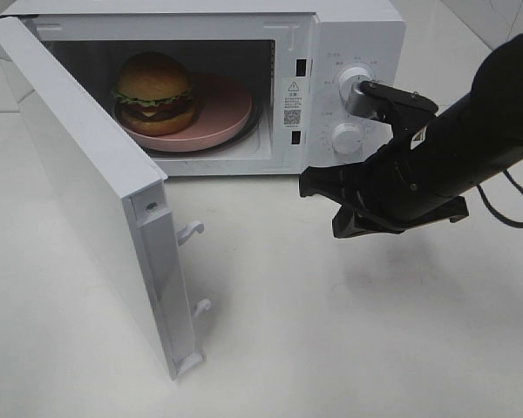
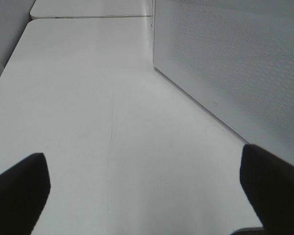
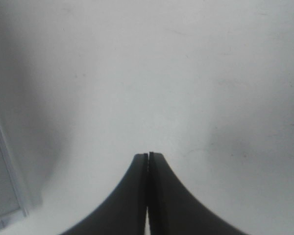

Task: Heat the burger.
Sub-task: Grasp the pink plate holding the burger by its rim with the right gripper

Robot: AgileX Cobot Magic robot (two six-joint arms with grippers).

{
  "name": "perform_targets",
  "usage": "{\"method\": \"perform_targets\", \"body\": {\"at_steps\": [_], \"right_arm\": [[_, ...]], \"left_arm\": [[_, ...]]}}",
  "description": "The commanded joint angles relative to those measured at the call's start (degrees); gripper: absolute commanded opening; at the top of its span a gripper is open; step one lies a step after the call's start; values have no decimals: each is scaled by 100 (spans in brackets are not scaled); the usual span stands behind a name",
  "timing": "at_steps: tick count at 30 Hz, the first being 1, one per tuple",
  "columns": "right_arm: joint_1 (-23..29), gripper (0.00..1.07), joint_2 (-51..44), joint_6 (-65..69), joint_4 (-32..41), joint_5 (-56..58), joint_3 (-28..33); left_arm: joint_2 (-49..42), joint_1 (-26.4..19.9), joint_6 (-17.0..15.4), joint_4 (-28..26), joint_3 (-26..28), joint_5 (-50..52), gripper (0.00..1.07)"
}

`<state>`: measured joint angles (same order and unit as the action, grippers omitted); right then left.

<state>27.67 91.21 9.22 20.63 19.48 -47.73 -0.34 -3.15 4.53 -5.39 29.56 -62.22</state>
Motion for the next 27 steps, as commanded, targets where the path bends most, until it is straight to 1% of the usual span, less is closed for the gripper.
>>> {"method": "perform_targets", "body": {"at_steps": [1,2,3,5,6,7,8,10,11,12,13,14,15,16,17,18,19,20,21,22,23,24,25,27], "right_arm": [[-34,3,-52,-430,-602,888,-292],[-34,3,-52,-430,-602,888,-292],[-34,3,-52,-837,-785,1306,-464],[-34,3,-52,-1049,-854,1495,-533],[-29,4,-52,-1667,-968,1919,-682],[-29,4,-57,-1937,-1003,2108,-733],[-29,4,-57,-1937,-1003,2108,-733],[-29,4,-69,-3014,-1003,2532,-865],[-29,4,-69,-3014,-1003,2532,-865],[-29,4,-74,-3701,-1003,2722,-905],[-29,4,-74,-4085,-1003,2830,-928],[-29,4,-74,-4085,-1003,2830,-928],[-23,4,-80,-4819,-1014,2956,-928],[-23,4,-80,-5237,-1037,2991,-928],[-23,4,-80,-5237,-1037,2991,-928],[-23,5,-80,-5924,-1083,2997,-928],[-23,5,-80,-6274,-1089,2985,-928],[-23,5,-80,-6274,-1089,2985,-928],[-23,5,-80,-6990,-1089,2974,-928],[-23,5,-80,-6990,-1089,2974,-928],[-23,6,-80,-7603,-1089,2951,-928],[-23,6,-80,-7907,-1089,2945,-928],[-23,6,-80,-7907,-1089,2945,-928],[-11,6,-80,-8594,-1089,2939,-928]], "left_arm": [[-80,-17,-6,-23,6,74,98],[-80,-17,-6,-23,6,74,98],[-80,-17,-6,-23,6,74,98],[-80,-17,-6,-23,6,74,98],[-80,-17,-6,-23,6,74,98],[-80,-17,-6,-23,6,74,98],[-80,-17,-6,-23,6,74,98],[-80,-17,-6,-23,6,74,98],[-80,-17,-6,-23,6,74,98],[-80,-17,-6,-23,6,74,98],[-80,-17,-6,-23,6,74,98],[-80,-17,-6,-23,6,74,98],[-80,-17,-6,-23,6,74,98],[-80,-17,-6,-23,6,74,98],[-80,-17,-6,-23,6,74,98],[-80,-17,-6,-23,6,74,98],[-80,-17,-6,-23,6,74,98],[-80,-17,-6,-23,6,74,98],[-80,-17,-6,-23,6,74,98],[-80,-17,-6,-23,6,74,98],[-80,-17,-6,-23,6,74,98],[-80,-17,-6,-23,6,74,98],[-80,-17,-6,-23,6,74,98],[-80,-17,-6,-23,6,74,98]]}}
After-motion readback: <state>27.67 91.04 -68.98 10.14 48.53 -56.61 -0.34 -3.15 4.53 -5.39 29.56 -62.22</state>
